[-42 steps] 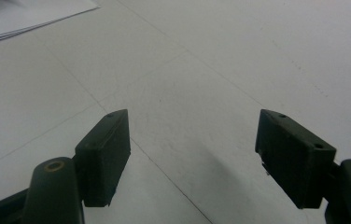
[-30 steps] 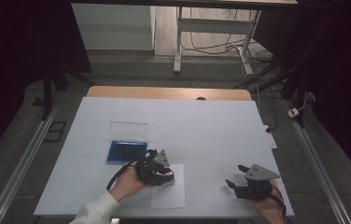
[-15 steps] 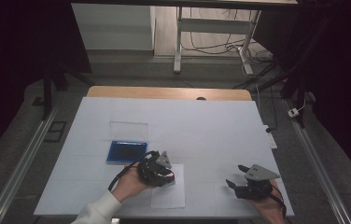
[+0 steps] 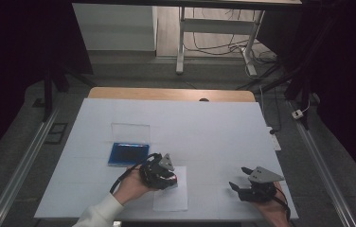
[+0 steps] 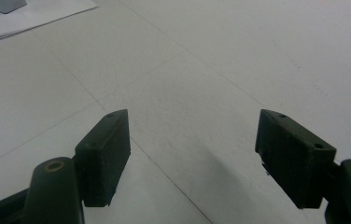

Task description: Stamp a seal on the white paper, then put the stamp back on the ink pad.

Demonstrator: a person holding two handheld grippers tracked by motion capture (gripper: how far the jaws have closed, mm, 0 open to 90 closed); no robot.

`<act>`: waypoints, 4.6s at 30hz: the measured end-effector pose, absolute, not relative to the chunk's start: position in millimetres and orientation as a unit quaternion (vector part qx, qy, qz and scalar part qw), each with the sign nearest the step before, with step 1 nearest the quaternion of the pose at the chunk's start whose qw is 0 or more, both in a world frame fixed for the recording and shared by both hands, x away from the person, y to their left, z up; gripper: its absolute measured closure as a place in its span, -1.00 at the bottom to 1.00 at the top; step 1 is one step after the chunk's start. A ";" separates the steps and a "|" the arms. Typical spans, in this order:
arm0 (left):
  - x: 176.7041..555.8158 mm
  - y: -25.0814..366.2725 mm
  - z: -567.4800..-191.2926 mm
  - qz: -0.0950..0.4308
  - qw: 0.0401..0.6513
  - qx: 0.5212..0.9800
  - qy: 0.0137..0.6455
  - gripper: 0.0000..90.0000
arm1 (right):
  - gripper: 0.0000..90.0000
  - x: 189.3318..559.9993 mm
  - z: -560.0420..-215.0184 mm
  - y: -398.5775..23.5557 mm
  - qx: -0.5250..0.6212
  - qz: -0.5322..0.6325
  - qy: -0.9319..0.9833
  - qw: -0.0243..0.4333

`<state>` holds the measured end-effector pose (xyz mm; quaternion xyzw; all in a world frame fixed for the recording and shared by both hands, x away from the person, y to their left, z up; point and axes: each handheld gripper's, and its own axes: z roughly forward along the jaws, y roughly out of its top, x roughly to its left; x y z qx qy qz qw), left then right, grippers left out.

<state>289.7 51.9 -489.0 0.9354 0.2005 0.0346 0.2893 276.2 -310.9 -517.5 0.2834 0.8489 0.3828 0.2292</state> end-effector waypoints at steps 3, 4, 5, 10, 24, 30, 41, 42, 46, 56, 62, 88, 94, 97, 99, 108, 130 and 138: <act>288.2 50.5 -488.8 0.038 0.287 0.936 0.202 0.55 | -0.42 275.8 -517.1 -310.1 0.283 0.383 0.849 0.230; 288.1 50.3 -488.5 0.040 0.284 0.937 0.200 0.56 | -0.42 275.7 -517.0 -310.0 0.283 0.383 0.848 0.231; 287.9 50.0 -488.4 0.041 0.284 0.937 0.200 0.56 | -0.42 275.7 -516.8 -310.1 0.282 0.384 0.848 0.230; 288.1 49.8 -488.4 0.040 0.282 0.937 0.200 0.56 | -0.42 275.7 -516.5 -310.2 0.284 0.384 0.848 0.231; 288.4 47.6 -488.0 0.040 0.271 0.940 0.204 0.56 | -0.42 275.9 -516.7 -309.9 0.283 0.386 0.847 0.230; 286.0 43.9 -489.7 0.049 0.259 0.942 0.206 0.57 | -0.42 275.7 -516.4 -309.7 0.284 0.385 0.848 0.231; 287.5 43.8 -490.6 0.047 0.256 0.946 0.196 0.57 | -0.42 274.2 -513.9 -308.4 0.281 0.391 0.845 0.233; 287.5 43.8 -490.6 0.047 0.256 0.946 0.195 0.57 | -0.42 274.2 -513.9 -308.2 0.281 0.391 0.845 0.233; 287.6 43.9 -490.9 0.047 0.256 0.946 0.194 0.57 | -0.42 274.0 -513.6 -308.0 0.280 0.388 0.846 0.234; 287.2 44.1 -491.2 0.049 0.257 0.946 0.191 0.57 | -0.42 274.1 -514.2 -307.6 0.281 0.388 0.846 0.233; 286.9 44.3 -491.5 0.049 0.259 0.945 0.193 0.57 | -0.42 274.0 -514.3 -307.6 0.281 0.387 0.847 0.233; 287.0 68.8 -471.8 0.045 0.344 0.912 0.220 0.55 | -0.43 274.2 -511.9 -312.8 0.285 0.394 0.841 0.236; 287.4 81.3 -458.9 0.045 0.376 0.897 0.229 0.55 | -0.42 274.4 -512.4 -313.0 0.285 0.393 0.842 0.236; 286.7 87.0 -451.9 0.048 0.387 0.892 0.230 0.55 | -0.43 274.5 -512.9 -312.8 0.285 0.392 0.842 0.235; 286.0 90.4 -447.3 0.046 0.395 0.890 0.224 0.55 | -0.42 274.5 -513.0 -312.8 0.286 0.392 0.842 0.235; 283.4 102.4 -433.1 0.056 0.415 0.879 0.229 0.55 | -0.42 274.7 -514.2 -312.1 0.289 0.391 0.842 0.233; 294.1 138.5 -426.3 0.085 0.427 0.856 0.278 0.55 | -0.42 274.6 -514.6 -312.1 0.288 0.389 0.843 0.234; 301.1 152.8 -430.0 0.098 0.421 0.848 0.305 0.55 | -0.42 274.8 -514.5 -312.6 0.286 0.388 0.844 0.235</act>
